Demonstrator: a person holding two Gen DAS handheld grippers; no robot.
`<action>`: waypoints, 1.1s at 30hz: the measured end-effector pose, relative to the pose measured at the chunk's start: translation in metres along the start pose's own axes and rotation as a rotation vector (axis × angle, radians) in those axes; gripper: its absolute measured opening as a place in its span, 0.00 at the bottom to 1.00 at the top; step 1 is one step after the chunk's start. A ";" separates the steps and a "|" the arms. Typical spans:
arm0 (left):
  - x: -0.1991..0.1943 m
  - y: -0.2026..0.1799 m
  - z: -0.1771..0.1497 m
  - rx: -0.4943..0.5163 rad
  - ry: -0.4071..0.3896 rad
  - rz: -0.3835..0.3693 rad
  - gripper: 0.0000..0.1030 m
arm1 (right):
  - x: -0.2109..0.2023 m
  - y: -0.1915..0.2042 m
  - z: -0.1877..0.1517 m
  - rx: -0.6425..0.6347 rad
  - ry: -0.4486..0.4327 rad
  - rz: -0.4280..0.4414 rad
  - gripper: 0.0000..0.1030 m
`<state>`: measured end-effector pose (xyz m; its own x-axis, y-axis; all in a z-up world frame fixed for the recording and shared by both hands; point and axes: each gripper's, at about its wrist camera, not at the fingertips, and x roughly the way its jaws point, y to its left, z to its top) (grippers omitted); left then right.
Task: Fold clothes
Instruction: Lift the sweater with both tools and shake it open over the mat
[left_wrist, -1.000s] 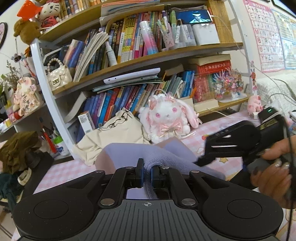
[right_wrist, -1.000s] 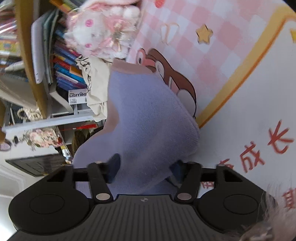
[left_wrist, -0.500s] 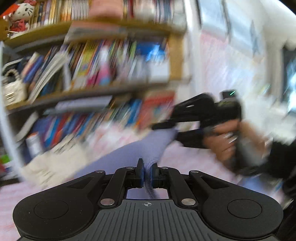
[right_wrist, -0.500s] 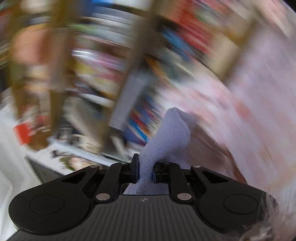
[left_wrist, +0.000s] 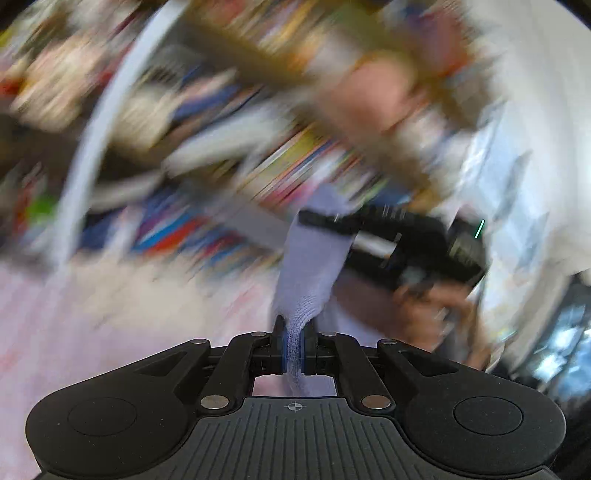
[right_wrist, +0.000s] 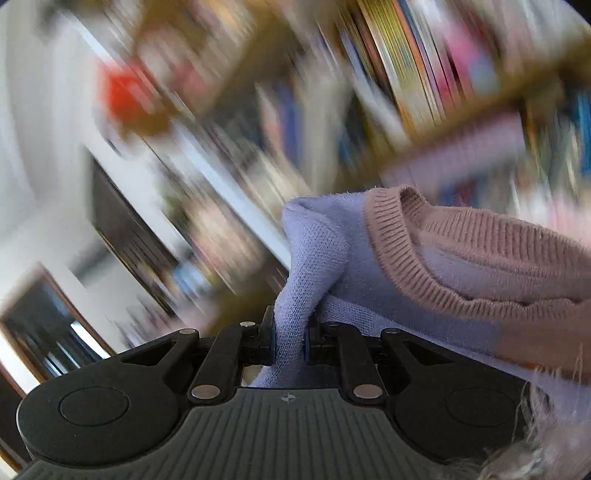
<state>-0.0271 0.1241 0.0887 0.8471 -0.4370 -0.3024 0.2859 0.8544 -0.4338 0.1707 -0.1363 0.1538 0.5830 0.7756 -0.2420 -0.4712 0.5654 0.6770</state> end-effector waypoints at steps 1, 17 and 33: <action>0.009 0.016 -0.014 -0.010 0.054 0.061 0.05 | 0.020 -0.010 -0.015 0.026 0.047 -0.039 0.12; 0.023 0.105 -0.043 0.081 0.264 0.559 0.29 | 0.047 -0.072 -0.097 0.012 0.283 -0.266 0.58; 0.165 -0.078 -0.112 0.703 0.374 0.173 0.39 | -0.093 -0.131 -0.182 -0.179 0.516 -0.704 0.26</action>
<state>0.0403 -0.0460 -0.0225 0.7349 -0.2409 -0.6339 0.4843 0.8408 0.2420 0.0579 -0.2313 -0.0389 0.4257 0.2372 -0.8732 -0.2380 0.9604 0.1449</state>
